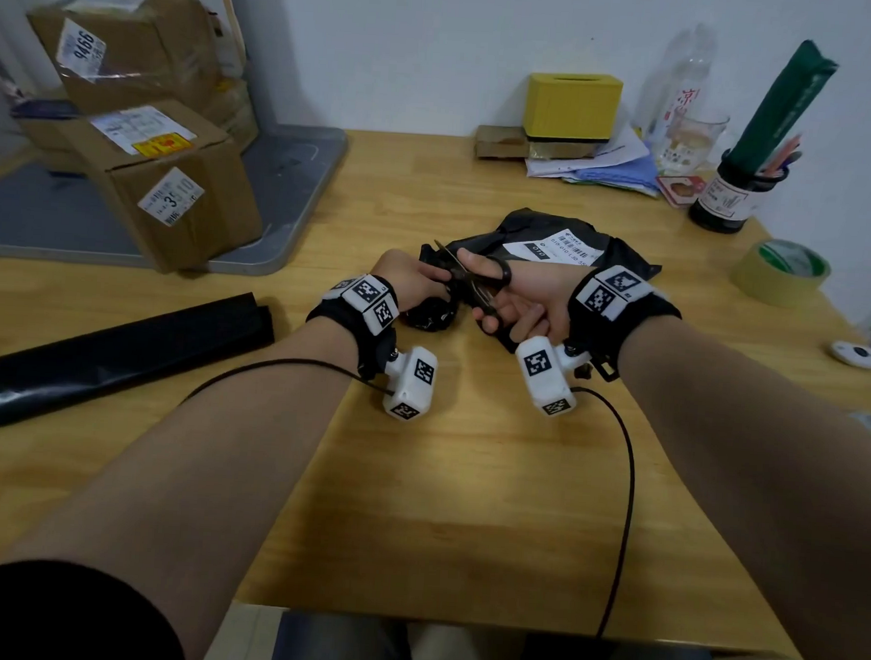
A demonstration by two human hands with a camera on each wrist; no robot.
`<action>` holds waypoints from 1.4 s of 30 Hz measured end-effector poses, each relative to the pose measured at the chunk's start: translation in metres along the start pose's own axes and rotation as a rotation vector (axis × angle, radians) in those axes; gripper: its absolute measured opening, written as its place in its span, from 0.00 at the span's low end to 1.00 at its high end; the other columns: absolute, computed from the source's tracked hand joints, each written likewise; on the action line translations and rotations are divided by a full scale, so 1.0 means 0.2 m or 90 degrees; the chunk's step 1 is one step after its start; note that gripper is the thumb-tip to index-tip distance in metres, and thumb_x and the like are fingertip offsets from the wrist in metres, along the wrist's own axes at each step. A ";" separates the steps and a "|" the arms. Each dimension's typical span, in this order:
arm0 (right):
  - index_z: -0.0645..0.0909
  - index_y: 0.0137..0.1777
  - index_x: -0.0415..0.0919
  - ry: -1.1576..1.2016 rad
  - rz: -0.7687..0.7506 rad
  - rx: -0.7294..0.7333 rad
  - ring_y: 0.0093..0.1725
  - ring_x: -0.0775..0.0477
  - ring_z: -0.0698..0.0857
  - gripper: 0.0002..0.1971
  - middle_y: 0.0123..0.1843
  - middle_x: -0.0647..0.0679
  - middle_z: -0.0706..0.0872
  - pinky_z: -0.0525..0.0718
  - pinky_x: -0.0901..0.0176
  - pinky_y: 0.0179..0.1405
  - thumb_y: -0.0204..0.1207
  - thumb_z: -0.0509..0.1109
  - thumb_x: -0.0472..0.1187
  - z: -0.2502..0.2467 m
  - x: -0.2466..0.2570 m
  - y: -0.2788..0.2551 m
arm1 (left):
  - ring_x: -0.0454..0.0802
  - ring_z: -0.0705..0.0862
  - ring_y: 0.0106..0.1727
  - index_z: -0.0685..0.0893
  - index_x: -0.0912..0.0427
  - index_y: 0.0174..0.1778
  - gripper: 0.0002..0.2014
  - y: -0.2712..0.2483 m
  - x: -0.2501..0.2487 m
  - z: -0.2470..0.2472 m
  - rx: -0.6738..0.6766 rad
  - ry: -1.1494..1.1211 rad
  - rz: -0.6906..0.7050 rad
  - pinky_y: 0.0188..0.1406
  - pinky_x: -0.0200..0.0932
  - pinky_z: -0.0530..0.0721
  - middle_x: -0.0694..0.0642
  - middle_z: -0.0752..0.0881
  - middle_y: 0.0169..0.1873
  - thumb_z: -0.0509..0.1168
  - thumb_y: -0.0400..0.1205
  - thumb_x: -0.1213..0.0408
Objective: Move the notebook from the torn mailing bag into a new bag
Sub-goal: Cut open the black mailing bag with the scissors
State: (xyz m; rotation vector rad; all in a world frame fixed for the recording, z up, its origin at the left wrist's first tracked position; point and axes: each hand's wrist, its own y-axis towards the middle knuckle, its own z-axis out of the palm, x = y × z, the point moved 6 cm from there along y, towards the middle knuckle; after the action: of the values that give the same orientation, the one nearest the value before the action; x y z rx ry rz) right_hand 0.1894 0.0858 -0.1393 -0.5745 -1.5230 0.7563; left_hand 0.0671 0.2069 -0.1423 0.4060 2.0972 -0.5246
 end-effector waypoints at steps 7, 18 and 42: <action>0.83 0.44 0.39 -0.063 0.000 -0.090 0.13 0.60 0.65 0.40 0.35 0.49 0.84 0.60 0.73 0.13 0.66 0.65 0.82 -0.01 0.08 0.02 | 0.56 0.90 0.55 0.91 0.60 0.56 0.17 -0.01 0.04 -0.02 0.002 -0.153 -0.029 0.62 0.51 0.87 0.64 0.90 0.54 0.80 0.71 0.73; 0.80 0.40 0.41 -0.068 -0.006 -0.076 0.12 0.60 0.64 0.38 0.32 0.51 0.83 0.60 0.72 0.13 0.69 0.62 0.81 0.00 0.12 0.04 | 0.52 0.88 0.55 0.88 0.61 0.63 0.19 -0.03 0.06 -0.02 0.070 -0.247 -0.044 0.38 0.34 0.85 0.62 0.89 0.54 0.75 0.76 0.75; 0.80 0.39 0.42 -0.044 -0.019 -0.067 0.11 0.60 0.64 0.36 0.29 0.51 0.83 0.59 0.72 0.14 0.72 0.62 0.79 -0.01 0.16 0.07 | 0.57 0.89 0.57 0.89 0.61 0.58 0.17 -0.05 0.07 -0.02 0.068 -0.247 -0.031 0.52 0.44 0.88 0.65 0.90 0.55 0.76 0.74 0.77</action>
State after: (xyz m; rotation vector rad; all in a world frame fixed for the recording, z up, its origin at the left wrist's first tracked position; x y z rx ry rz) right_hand 0.1870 0.1184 -0.1291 -0.6080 -1.6387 0.6815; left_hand 0.0522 0.2013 -0.1497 0.2883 1.7133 -0.6880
